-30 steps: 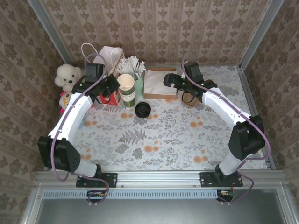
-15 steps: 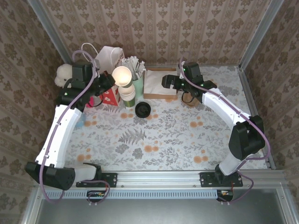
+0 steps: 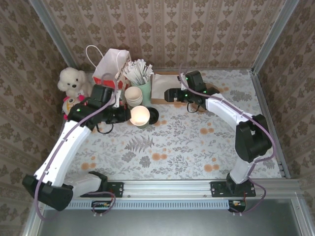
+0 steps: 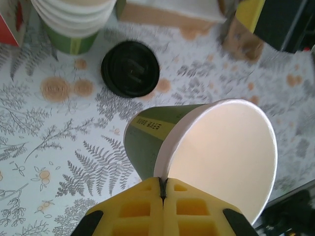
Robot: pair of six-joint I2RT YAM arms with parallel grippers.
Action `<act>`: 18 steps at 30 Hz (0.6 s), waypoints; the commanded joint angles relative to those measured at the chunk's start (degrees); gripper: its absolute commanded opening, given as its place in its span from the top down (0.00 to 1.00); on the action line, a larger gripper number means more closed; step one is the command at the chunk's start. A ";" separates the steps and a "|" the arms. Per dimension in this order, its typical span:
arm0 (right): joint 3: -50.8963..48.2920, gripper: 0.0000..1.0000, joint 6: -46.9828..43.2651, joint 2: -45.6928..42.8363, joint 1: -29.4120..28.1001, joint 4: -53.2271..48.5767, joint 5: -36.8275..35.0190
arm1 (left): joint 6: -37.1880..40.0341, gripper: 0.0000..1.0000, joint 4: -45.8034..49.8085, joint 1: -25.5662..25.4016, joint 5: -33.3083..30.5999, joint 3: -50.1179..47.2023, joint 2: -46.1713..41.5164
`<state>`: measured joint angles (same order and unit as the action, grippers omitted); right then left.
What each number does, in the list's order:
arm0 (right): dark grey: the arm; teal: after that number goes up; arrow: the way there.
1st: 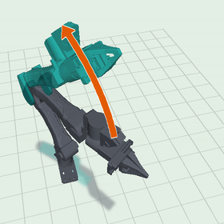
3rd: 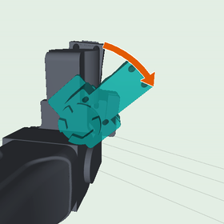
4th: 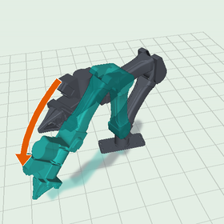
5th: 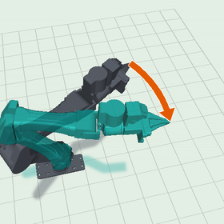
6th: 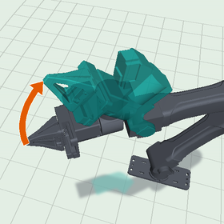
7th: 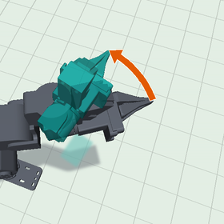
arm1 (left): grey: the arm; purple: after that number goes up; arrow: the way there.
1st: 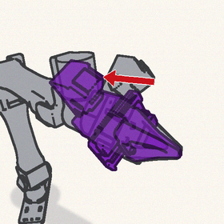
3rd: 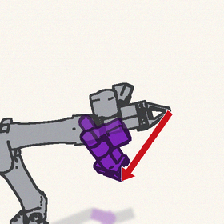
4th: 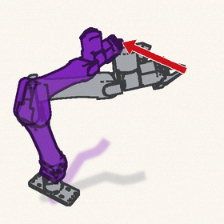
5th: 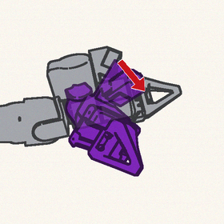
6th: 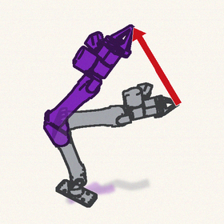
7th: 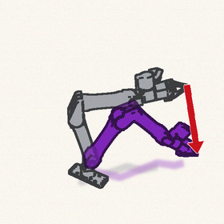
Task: Pack the takeout coffee
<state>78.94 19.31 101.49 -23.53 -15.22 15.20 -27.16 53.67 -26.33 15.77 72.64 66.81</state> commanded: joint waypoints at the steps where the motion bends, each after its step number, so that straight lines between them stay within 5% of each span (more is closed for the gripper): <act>1: 1.98 0.05 -5.17 3.94 -2.64 -1.03 0.94 | 4.19 1.00 -5.60 -2.13 1.01 -4.39 1.83; 18: 11.39 0.37 -19.24 17.24 -8.15 -6.04 0.28 | 14.32 0.96 -11.68 -8.01 2.31 -10.22 12.70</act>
<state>87.44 4.47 116.95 -30.72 -17.04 16.75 -16.84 41.71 -33.54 17.47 61.80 78.41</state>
